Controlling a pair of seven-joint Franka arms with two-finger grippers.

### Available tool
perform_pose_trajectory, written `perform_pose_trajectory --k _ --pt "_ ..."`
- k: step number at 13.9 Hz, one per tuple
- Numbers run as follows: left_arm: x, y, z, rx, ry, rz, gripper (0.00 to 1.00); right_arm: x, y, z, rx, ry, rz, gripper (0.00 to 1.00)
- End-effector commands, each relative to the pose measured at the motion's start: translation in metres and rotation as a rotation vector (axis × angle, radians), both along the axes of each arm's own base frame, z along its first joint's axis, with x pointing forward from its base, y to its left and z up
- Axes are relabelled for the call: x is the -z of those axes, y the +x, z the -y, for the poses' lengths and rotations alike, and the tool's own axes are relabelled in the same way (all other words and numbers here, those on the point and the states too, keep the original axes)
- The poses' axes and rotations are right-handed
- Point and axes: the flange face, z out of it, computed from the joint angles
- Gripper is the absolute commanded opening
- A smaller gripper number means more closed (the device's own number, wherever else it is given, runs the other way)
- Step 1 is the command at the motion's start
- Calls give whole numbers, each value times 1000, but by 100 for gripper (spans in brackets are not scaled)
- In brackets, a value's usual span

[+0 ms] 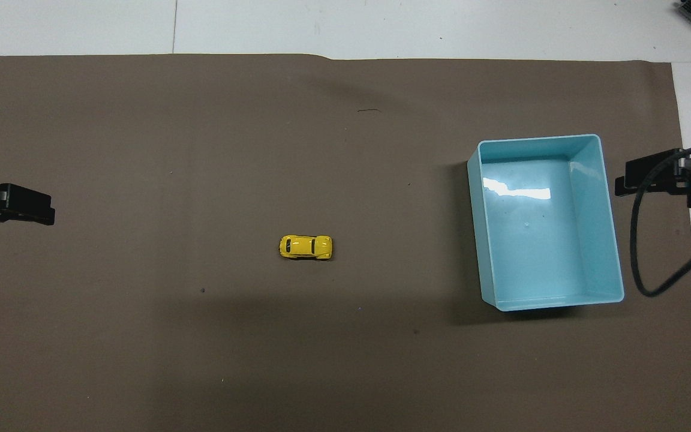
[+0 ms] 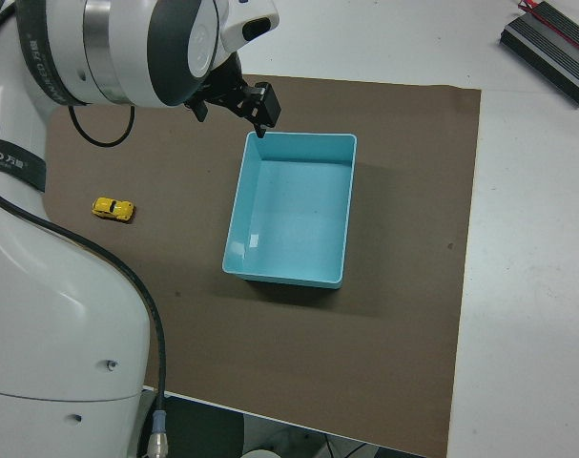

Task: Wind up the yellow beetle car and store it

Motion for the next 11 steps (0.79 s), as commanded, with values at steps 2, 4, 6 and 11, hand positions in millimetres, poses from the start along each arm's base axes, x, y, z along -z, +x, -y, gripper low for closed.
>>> perform_pose_trajectory --k 2,4,6,11 --pt "-2 1 1 1 -14 7 100 -4 -2 0 20 28 1 100" --pt "-2 1 3 4 -15 8 100 -4 -2 0 20 28 1 100" --pt "-3 7 4 5 -18 45 100 -4 -2 0 20 28 1 100" --pt "-5 10 9 25 -20 71 100 -4 -2 0 20 27 1 100"
